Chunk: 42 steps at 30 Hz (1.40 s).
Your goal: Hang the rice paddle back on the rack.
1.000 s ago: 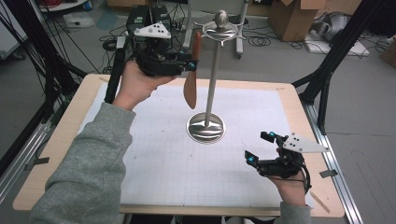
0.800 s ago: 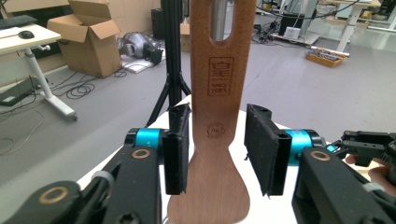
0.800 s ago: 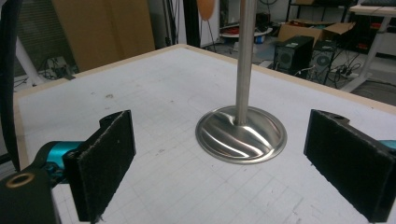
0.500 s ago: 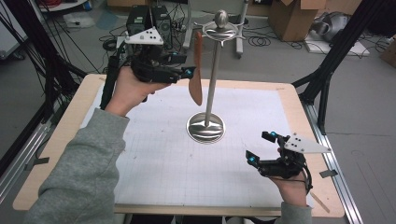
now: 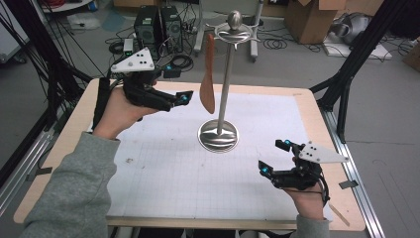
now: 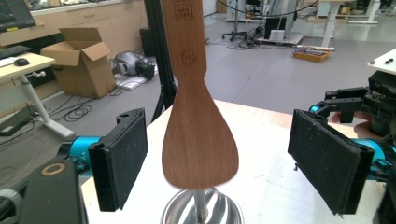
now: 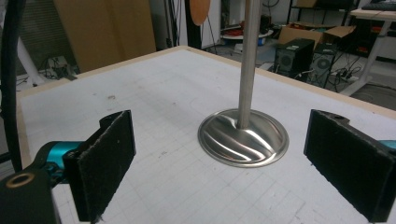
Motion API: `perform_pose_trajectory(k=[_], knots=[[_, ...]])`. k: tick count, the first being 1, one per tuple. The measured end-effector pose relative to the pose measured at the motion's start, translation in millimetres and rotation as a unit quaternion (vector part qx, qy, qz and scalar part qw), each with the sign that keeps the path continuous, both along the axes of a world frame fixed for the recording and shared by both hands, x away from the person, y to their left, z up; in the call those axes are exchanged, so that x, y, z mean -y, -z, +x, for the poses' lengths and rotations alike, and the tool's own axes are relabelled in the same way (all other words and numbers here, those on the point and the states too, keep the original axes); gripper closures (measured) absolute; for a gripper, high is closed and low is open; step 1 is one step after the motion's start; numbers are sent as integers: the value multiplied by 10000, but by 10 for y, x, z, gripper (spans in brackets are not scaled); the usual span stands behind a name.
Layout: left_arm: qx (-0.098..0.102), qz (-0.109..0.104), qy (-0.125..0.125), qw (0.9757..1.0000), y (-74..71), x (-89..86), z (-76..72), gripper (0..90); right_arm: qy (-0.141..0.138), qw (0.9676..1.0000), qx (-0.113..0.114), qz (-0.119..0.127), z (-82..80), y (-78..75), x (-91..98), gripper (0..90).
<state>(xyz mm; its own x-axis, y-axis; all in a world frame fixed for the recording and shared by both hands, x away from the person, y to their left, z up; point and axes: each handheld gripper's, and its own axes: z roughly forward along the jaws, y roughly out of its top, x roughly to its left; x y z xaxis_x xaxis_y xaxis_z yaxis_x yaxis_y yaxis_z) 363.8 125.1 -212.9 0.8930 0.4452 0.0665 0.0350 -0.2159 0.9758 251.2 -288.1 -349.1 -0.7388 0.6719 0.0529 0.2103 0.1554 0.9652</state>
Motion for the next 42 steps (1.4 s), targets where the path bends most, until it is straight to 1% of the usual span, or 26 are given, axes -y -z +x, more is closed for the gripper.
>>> perform_pose_trajectory(k=[2,3,5,6,7,8,9,10,12,15,17,18,21,22,23,27,29,31,33,35,37,40,42], knots=[[0,-43,-59,10000,56,-78,-42,195,-2,10000,-37,1,-7,-3,-10,77],[0,-43,-59,10000,56,-78,-42,195,-19,10000,-21,3,-5,-5,-15,77],[4,-23,-74,10000,103,-133,-59,195,-20,10000,-24,-11,-6,-6,-19,77],[-54,-87,-91,9999,130,-151,-70,195,-38,10000,-15,-13,-4,-7,-29,77],[-96,-81,-109,9999,155,-176,-74,195,-38,10000,-15,-13,-4,-7,-29,77],[-180,-99,-145,9997,184,-195,-80,195,-47,10000,-21,-24,-2,-3,-37,77],[-295,-34,-150,9994,208,-216,-83,195,-47,10000,-21,-24,-2,-3,-37,77],[-349,64,-208,9992,267,-248,-106,195,-55,10000,-16,-37,6,0,-46,77],[-321,83,-242,9992,293,-267,-118,195,-62,10000,-26,-41,12,5,-55,77],[-325,-3,-318,9990,364,-334,-154,195,-65,10000,-56,-43,18,13,-64,77],[-322,-10,-312,9990,405,-388,-175,195,-68,9999,-75,-42,19,17,-68,77],[-325,-47,-320,9989,445,-433,-202,195,-69,9999,-64,-56,23,19,-69,77],[-327,-87,-296,9990,485,-475,-228,197,-72,9999,-64,-65,29,25,-79,77],[-334,-96,-279,9990,505,-493,-241,197,-85,9999,-98,-75,30,29,-98,77],[-328,-59,-263,9991,528,-514,-252,197,-85,9999,-98,-75,30,29,-98,77],[-337,-47,-313,9989,617,-582,-305,196,-131,9998,-76,-112,36,29,-127,77],[-330,-75,-343,9988,661,-617,-336,196,-145,9998,-78,-104,34,26,-135,77],[-312,-94,-409,9986,703,-654,-371,196,-143,9998,-81,-102,33,24,-138,77],[-227,-137,-474,9985,746,-688,-413,199,-146,9998,-69,-97,34,19,-141,77],[-219,-166,-521,9983,809,-744,-459,196,-137,9999,-33,-97,39,13,-147,77],[-236,-195,-567,9979,829,-760,-475,195,-144,9998,-63,-92,36,11,-150,77],[-219,-239,-667,9972,878,-818,-516,187,-158,9998,-28,-78,43,8,-160,77],[-128,-202,-773,9967,908,-860,-554,187,-159,9998,-27,-90,45,6,-164,77]])
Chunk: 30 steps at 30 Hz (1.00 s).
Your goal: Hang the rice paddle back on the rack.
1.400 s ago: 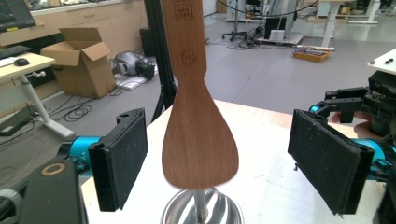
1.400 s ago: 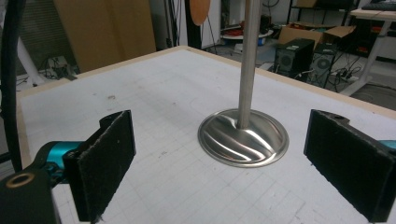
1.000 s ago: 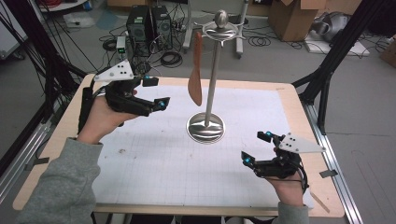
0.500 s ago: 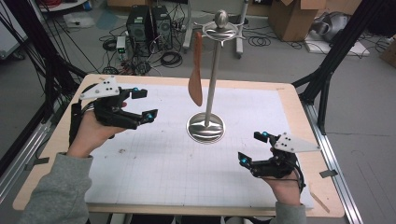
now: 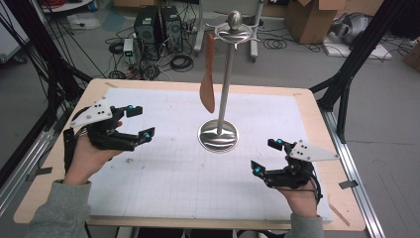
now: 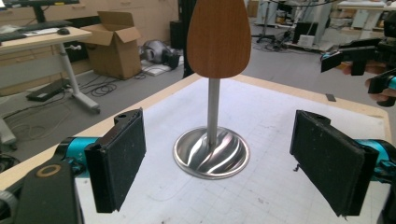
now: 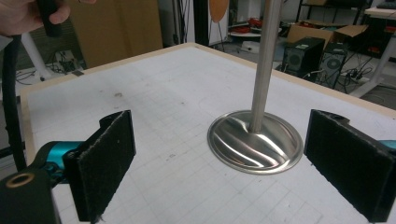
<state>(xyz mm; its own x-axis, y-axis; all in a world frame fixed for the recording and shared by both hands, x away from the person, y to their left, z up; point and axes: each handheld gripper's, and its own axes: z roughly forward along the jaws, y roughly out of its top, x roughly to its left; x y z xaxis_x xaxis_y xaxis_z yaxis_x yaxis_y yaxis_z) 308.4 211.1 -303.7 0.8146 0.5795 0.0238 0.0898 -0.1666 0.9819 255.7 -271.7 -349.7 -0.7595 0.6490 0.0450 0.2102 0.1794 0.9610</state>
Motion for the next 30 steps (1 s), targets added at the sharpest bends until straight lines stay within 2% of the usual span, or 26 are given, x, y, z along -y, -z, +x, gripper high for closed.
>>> perform_pose_trajectory(k=[6,11,14,24,30], knots=[[12,-45,-95,9999,73,-93,-80,184,-36,10000,17,16,4,-11,-26,77],[-42,-114,-147,9998,165,-166,-119,184,-27,10000,17,19,7,-15,-32,77],[-129,-141,-226,9996,269,-223,-135,184,-5,10000,15,18,6,-22,-39,77],[-170,-236,-411,9987,414,-340,-212,169,-33,10000,44,38,3,-44,-57,77],[-188,-200,-532,9982,507,-409,-262,166,-40,10000,67,52,6,-54,-65,77]])
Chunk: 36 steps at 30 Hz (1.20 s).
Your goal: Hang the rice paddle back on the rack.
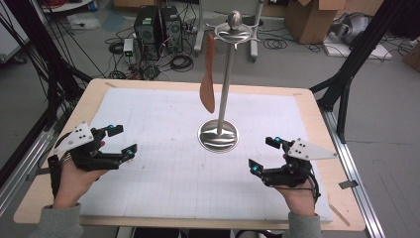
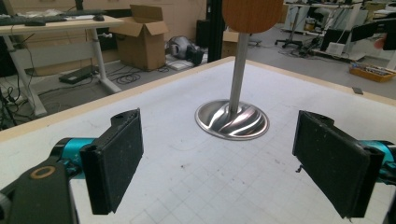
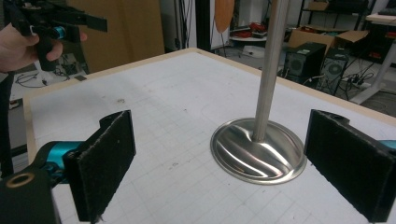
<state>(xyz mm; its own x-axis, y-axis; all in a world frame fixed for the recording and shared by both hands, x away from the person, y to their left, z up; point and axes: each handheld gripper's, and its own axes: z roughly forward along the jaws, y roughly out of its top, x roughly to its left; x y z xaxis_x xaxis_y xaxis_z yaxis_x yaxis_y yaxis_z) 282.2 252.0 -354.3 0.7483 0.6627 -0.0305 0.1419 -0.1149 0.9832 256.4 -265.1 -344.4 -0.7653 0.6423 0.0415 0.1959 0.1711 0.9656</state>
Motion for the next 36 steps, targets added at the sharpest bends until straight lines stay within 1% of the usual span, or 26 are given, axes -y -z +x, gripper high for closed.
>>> perform_pose_trajectory(k=[3,4,5,6,8,11,13,15,16,20,22,25,28,31,32,33,34,36], knots=[[-37,13,-36,10000,40,-19,-25,163,2,10000,-1,6,0,-2,-3,77],[-33,88,-82,9999,57,-14,-54,156,8,10000,-11,3,-1,-4,-7,77],[-33,88,-82,9999,57,-14,-54,155,8,10000,-11,3,-1,-4,-7,77],[-6,180,-104,9998,63,-8,-69,155,-6,10000,4,1,3,-4,-8,77],[-9,267,-116,9996,87,8,-93,150,-6,10000,-9,10,3,-4,-13,77],[-68,308,-113,9994,118,16,-101,148,-14,10000,2,-1,7,-6,-16,77],[-67,292,-117,9995,121,2,-108,148,-15,10000,15,7,7,-11,-16,77],[-46,229,-136,9996,124,-21,-118,148,-11,10000,11,31,1,-18,-13,77],[-40,214,-145,9997,127,-36,-121,148,-13,10000,49,46,3,-22,-5,77],[-55,109,-243,9996,153,-102,-130,148,11,10000,45,81,3,-22,20,77],[-68,114,-295,9995,167,-134,-133,148,60,9999,97,124,9,-15,62,77],[-92,93,-361,9993,185,-175,-141,148,88,9998,65,184,1,-12,95,77],[-83,106,-421,9990,207,-213,-145,148,154,9995,82,246,-4,-9,150,77],[-117,108,-492,9987,234,-256,-149,149,235,9991,132,321,-7,-3,210,77],[-137,107,-521,9985,244,-269,-148,149,297,9988,122,368,-11,6,253,77],[-150,108,-539,9984,255,-282,-145,149,297,9988,122,368,-11,6,253,77],[-163,120,-565,9982,265,-295,-143,149,377,9984,89,407,-15,19,295,77],[-193,114,-597,9980,282,-319,-139,149,410,9982,90,421,-12,27,317,77]])
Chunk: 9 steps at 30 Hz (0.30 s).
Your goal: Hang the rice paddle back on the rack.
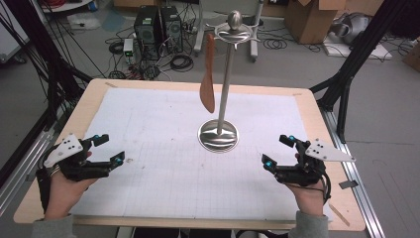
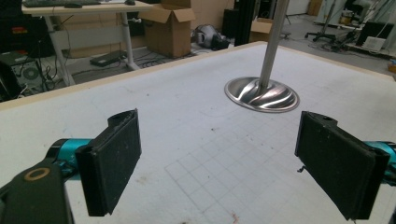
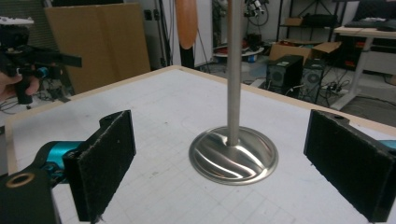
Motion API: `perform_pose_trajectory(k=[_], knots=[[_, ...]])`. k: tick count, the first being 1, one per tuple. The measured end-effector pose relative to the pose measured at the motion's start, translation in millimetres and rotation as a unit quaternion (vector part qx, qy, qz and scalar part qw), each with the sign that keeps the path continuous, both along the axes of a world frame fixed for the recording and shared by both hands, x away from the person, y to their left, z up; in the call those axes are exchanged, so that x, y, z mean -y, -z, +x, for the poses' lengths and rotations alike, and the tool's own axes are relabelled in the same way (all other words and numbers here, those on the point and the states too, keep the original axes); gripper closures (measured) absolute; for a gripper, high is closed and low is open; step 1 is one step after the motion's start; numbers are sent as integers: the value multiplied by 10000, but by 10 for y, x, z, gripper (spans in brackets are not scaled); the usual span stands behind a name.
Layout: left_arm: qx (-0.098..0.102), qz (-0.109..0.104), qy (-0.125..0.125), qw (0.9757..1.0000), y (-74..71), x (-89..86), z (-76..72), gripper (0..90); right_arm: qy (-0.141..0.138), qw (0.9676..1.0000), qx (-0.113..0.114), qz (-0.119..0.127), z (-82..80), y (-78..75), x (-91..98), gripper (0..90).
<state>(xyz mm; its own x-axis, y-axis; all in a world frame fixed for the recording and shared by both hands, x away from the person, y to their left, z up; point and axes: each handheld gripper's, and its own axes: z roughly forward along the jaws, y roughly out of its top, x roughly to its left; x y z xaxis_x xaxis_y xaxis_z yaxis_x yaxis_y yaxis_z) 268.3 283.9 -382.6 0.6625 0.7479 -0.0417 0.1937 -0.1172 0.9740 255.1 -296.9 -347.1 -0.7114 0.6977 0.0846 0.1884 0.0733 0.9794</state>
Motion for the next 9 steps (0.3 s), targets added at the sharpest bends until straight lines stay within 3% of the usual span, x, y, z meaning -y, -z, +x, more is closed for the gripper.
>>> perform_pose_trajectory(k=[9], knots=[[-116,27,-81,9999,45,-31,27,149,109,9999,5,49,10,26,68,77]])
